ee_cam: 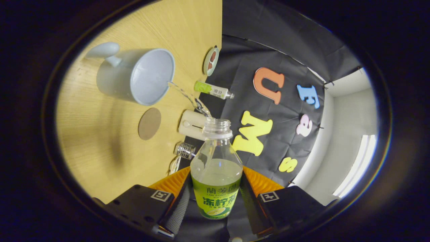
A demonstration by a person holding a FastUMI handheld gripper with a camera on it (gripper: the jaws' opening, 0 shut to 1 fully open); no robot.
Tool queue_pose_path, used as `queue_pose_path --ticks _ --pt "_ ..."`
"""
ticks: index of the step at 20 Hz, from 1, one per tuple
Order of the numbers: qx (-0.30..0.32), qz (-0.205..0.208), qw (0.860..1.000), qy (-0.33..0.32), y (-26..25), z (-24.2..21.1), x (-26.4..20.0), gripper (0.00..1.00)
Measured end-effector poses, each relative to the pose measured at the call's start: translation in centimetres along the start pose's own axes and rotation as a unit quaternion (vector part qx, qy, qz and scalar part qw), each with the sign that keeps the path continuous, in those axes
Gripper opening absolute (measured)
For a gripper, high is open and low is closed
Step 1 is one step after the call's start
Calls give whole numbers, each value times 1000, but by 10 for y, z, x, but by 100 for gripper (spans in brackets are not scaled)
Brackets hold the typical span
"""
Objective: Take the bottle from table, then pour the juice into the cup, finally place the bottle on the coaster
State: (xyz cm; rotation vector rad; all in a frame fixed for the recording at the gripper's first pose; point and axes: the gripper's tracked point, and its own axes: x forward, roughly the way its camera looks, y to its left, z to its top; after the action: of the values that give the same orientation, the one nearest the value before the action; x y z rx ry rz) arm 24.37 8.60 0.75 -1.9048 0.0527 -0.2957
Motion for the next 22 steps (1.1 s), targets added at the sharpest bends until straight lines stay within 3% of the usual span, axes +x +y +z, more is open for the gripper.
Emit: queue_pose_path --ticks 17,22 --pt "-43 -30 998 19 -26 -12 -6 80" --pt "-61 -57 996 25 -41 -12 -7 81"
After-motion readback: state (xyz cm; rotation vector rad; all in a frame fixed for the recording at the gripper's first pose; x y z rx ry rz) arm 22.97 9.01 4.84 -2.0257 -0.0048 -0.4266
